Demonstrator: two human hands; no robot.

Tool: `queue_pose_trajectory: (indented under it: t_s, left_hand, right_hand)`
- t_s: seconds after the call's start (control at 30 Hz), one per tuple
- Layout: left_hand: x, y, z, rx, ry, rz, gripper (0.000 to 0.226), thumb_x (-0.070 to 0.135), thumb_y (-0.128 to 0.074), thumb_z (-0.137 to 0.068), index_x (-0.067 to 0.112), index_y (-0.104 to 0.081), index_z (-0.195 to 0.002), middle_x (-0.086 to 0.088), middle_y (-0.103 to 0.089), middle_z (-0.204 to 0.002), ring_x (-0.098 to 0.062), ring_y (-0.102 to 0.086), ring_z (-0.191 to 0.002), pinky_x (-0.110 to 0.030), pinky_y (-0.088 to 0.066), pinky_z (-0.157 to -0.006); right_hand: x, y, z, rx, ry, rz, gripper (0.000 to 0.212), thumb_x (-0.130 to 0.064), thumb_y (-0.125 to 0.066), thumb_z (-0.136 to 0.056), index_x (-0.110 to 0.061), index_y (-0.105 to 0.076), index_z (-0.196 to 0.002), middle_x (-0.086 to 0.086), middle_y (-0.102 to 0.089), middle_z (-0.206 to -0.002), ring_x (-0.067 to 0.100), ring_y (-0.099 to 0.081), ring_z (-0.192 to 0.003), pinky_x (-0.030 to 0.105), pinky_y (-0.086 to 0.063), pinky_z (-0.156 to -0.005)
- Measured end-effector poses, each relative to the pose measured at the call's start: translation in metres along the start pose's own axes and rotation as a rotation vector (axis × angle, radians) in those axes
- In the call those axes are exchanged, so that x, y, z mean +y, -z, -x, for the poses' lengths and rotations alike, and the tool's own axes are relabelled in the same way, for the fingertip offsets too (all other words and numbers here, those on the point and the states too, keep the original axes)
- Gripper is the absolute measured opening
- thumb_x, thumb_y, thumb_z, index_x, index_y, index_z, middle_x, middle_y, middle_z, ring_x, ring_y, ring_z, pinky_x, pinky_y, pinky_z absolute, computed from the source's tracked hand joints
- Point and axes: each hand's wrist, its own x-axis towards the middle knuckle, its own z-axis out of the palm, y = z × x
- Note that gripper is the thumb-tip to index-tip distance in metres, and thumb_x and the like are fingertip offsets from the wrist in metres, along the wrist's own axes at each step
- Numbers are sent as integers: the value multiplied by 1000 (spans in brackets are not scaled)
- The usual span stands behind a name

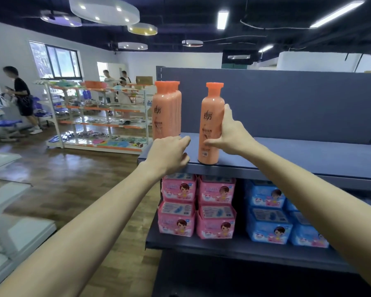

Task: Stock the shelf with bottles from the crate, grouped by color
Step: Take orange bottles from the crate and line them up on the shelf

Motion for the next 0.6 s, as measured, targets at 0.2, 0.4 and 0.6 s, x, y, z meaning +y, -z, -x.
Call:
queue_pose_trajectory:
  t_s: [0.2,0.4,0.6]
  left_hand:
    - [6,-12,-4,1,5,-28,22,31,-49,-87,14,-51,-101,-2,-61,-84,-27,-59,-77,-32,-36,-54]
    - [12,-23,-3,-1,53,-27,17,29,-49,-86,13,-50,-94,-2,-56,-81,-27,-57,-74,-31,-33,-53]
    - [9,-32,-9,2,65,-24,18,27,-49,-87,12,-53,-97,-3,-57,-83,-26,-57,-75,-31,-34,-53]
  right_hand:
    - [13,-22,10,-11,-57,-14,65,-33,-82,-77,-11,-38,-120,8,-60,-117,24,-61,-102,35,-53,-78]
    - [18,-30,4,-15,-39,7,51,-28,-72,-87,-8,-37,-118,12,-60,-119,28,-62,-100,38,-53,-78]
    - [24,-38,-10,-33,-43,-5,48,-27,-69,-90,-9,-36,-119,13,-60,-120,29,-62,-101,37,-52,-79]
